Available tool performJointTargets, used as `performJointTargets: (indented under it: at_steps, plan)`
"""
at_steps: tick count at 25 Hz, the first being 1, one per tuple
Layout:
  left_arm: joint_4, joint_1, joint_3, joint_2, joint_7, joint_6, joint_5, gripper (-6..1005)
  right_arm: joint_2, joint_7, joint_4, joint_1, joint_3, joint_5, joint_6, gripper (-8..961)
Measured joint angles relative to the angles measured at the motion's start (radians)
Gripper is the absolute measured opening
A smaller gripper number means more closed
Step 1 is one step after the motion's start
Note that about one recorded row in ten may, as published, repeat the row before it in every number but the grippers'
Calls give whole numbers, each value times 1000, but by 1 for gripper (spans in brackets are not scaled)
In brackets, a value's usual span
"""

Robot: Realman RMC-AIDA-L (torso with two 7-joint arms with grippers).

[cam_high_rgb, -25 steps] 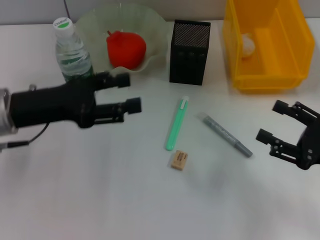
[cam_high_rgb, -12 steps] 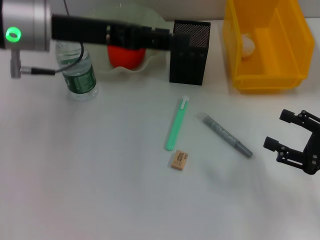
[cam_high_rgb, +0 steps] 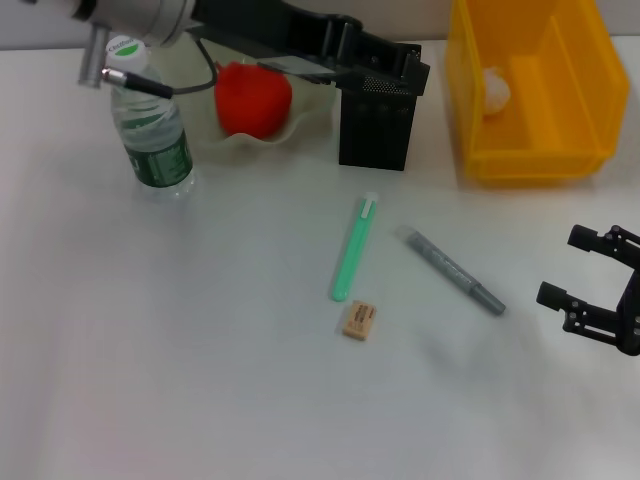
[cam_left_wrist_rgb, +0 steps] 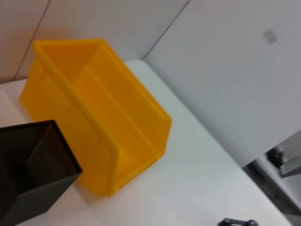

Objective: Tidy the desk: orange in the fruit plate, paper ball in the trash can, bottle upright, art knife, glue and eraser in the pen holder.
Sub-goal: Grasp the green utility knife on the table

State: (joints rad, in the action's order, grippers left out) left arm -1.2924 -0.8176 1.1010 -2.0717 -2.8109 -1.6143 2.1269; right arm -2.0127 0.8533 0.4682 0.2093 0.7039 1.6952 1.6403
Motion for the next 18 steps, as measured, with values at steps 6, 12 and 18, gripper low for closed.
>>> performJointTargets:
  at_steps: [6, 12, 18]
  plan:
    - [50, -105, 27, -7, -64, -8, 130, 794, 0, -6, 14, 2, -1, 0, 2, 804]
    - [153, -161, 88, -8, -63, 16, 193, 794, 0, -16, 21, 9, -1, 0, -7, 805]
    - [170, -154, 192, -8, -62, 88, 211, 794, -4, -21, 21, 14, -2, 0, -17, 805]
